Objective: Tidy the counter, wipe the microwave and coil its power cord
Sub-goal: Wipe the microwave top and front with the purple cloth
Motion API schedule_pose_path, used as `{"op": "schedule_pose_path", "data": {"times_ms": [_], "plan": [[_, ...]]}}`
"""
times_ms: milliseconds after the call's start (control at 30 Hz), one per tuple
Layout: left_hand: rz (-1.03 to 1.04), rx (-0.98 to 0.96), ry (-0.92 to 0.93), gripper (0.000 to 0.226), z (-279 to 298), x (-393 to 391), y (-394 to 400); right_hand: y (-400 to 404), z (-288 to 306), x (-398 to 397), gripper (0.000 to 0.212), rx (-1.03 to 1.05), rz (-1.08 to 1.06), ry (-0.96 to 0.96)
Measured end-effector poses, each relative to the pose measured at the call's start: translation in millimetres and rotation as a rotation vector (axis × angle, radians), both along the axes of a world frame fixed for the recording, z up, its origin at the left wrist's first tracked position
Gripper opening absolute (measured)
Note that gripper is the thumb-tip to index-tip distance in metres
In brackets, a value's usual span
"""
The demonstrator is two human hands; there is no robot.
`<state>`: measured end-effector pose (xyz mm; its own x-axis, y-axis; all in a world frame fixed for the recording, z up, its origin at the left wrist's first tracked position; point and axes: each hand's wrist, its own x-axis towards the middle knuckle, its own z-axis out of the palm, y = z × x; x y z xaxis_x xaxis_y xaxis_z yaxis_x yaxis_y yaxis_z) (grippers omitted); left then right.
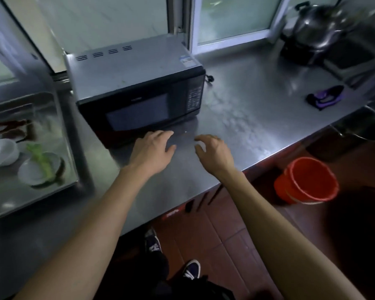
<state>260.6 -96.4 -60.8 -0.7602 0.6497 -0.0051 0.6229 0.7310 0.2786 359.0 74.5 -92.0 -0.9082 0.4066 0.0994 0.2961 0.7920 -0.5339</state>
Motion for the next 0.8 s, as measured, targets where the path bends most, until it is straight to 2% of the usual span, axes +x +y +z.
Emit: {"op": "schedule_pose_path", "data": {"times_ms": [300,800], "plan": [[-0.182,0.012,-0.024,0.049,-10.6,4.3,108.1,85.7,-6.4,31.3,0.029,-0.01,-0.19,-0.036],[-0.31,-0.011,-0.126,0.051,-30.4,-65.4,260.6,221.7,-13.9,-21.7,0.031,0.005,-0.327,-0.149]]}}
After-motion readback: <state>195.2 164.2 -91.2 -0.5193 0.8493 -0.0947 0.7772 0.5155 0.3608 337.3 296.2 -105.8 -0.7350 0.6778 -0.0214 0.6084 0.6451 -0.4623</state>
